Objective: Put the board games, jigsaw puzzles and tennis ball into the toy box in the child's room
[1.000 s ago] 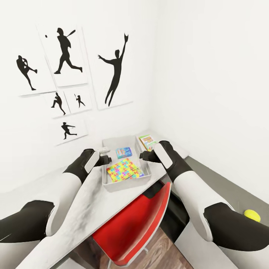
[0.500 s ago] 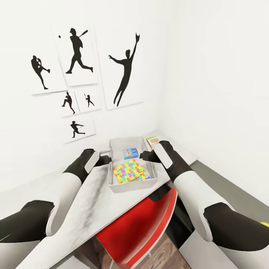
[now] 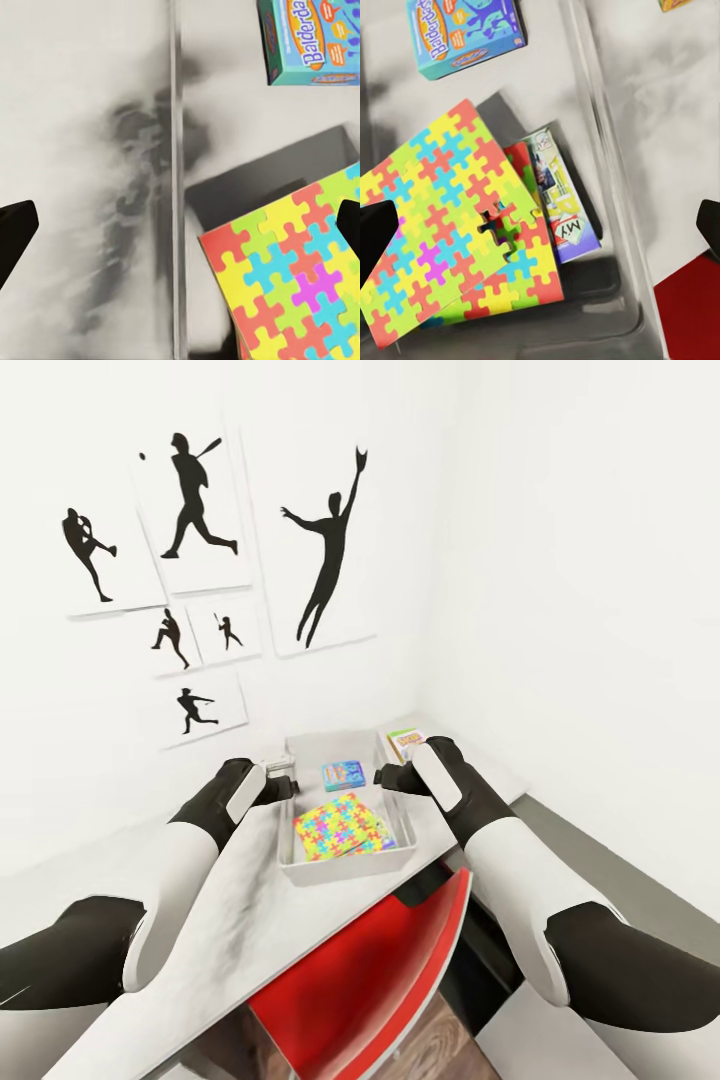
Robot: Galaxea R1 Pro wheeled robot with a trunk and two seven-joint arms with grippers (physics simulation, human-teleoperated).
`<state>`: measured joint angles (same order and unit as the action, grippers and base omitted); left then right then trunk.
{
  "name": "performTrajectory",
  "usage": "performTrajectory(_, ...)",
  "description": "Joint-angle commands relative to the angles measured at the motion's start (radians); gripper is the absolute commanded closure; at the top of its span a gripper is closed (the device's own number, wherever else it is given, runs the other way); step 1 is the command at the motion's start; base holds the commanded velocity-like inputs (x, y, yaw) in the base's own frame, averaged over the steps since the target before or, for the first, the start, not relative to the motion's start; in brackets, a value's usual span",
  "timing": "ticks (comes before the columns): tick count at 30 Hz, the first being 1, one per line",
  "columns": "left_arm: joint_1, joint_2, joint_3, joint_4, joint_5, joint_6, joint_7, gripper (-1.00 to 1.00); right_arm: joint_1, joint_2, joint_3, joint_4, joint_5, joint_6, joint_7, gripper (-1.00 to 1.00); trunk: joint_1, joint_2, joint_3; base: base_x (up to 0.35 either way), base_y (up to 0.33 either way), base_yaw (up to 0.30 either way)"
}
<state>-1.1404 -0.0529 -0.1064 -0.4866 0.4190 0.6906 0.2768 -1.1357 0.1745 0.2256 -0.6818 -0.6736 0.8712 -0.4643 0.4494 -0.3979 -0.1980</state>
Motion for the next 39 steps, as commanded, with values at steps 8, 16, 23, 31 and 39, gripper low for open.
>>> performTrajectory(8,-0.001,0.001,-0.006,-0.001,0.011,0.003,0.009,-1.0,-0.001,0.0,0.001,-0.001,-0.009,0.002,-0.01,-1.0,0.001,-0.002,-0.002,0.013,-0.062,0.0)
performTrajectory(16,-0.001,0.002,-0.008,0.0,0.01,0.006,0.012,-1.0,0.0,0.0,0.002,0.0,-0.008,0.003,-0.009,-1.0,0.001,-0.002,-0.002,0.002,-0.008,0.0)
performTrajectory(23,-0.001,0.002,-0.009,0.007,0.011,0.013,0.016,-1.0,0.001,0.0,0.003,0.009,-0.008,0.003,-0.01,-1.0,0.001,-0.002,-0.002,0.0,0.0,0.0)
performTrajectory(31,-0.001,0.0,-0.006,0.051,0.011,0.016,0.022,-1.0,0.0,0.0,0.003,0.011,-0.007,0.002,-0.01,-1.0,0.001,-0.002,-0.002,0.0,0.0,0.0)
performTrajectory(39,-0.001,-0.002,-0.006,0.064,0.011,0.018,0.02,-1.0,0.002,0.0,0.009,0.008,-0.006,-0.018,-0.009,-1.0,0.001,-0.002,-0.002,0.0,0.0,0.0)
